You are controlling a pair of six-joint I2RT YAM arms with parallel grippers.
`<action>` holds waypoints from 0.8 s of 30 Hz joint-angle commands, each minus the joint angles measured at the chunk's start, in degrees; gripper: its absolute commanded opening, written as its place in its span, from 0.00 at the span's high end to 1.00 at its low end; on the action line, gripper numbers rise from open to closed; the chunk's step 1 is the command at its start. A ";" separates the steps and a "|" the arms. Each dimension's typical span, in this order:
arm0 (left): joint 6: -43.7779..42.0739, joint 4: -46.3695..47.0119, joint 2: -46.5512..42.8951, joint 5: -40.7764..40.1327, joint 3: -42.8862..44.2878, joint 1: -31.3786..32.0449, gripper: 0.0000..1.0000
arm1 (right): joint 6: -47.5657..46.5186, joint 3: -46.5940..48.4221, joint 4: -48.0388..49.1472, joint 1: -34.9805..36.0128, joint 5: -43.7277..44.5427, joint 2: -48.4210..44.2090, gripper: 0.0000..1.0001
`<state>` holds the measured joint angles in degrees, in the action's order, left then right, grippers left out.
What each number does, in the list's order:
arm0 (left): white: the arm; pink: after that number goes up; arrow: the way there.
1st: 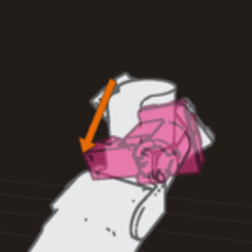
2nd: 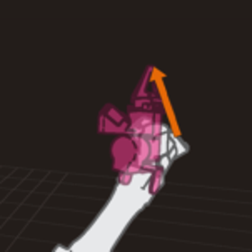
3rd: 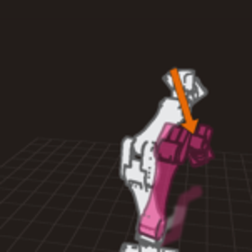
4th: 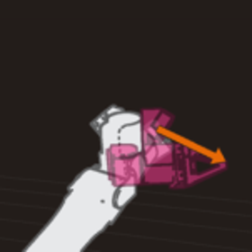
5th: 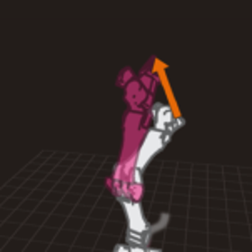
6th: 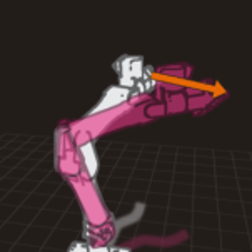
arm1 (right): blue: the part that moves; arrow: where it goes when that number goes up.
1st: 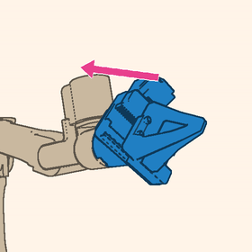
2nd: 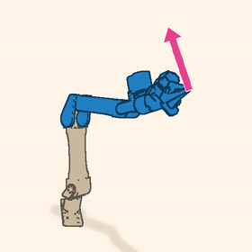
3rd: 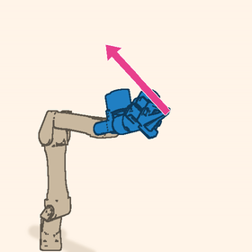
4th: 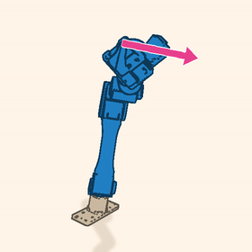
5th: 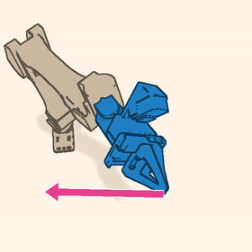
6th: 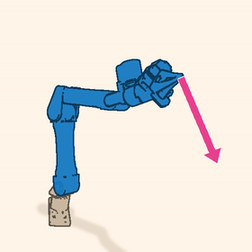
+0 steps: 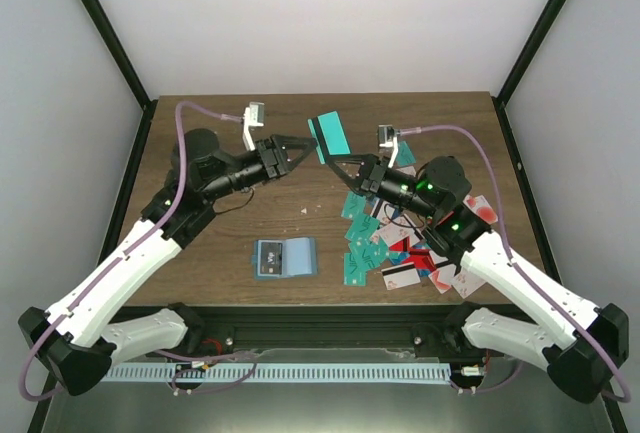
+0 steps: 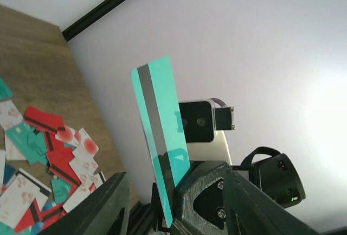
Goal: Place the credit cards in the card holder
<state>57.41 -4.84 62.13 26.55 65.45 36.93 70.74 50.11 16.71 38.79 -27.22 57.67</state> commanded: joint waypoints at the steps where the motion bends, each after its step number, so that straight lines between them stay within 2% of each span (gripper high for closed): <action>1: 0.41 4.51 0.27 2.15 -0.23 -0.54 0.55 | 1.85 2.25 4.19 -0.35 -3.58 0.68 0.99; 5: 0.66 4.80 0.64 2.81 -0.32 -0.54 0.61 | 2.19 2.26 4.51 -0.37 -4.50 1.21 0.99; 12: 0.86 5.48 1.58 3.77 -0.28 -0.55 0.79 | 3.16 1.42 5.46 -0.35 -6.10 1.85 0.99; 16: 0.71 5.09 1.77 3.65 -0.53 -0.59 0.80 | 3.39 1.16 5.62 -0.38 -6.34 1.58 0.99; 20: 0.18 4.02 1.86 2.56 -0.87 -0.54 0.67 | 3.93 0.62 6.59 -0.38 -6.03 1.01 0.99; 22: 0.08 4.11 1.65 2.16 -1.21 -0.62 0.69 | 3.97 0.60 6.54 -0.42 -6.00 0.90 0.99; 24: 0.12 4.55 1.45 2.11 -1.54 -0.63 0.78 | 4.10 0.43 6.59 -0.38 -6.15 0.87 0.99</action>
<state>58.00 -1.74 63.70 28.82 64.95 36.25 74.46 50.11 21.19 38.41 -32.47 59.46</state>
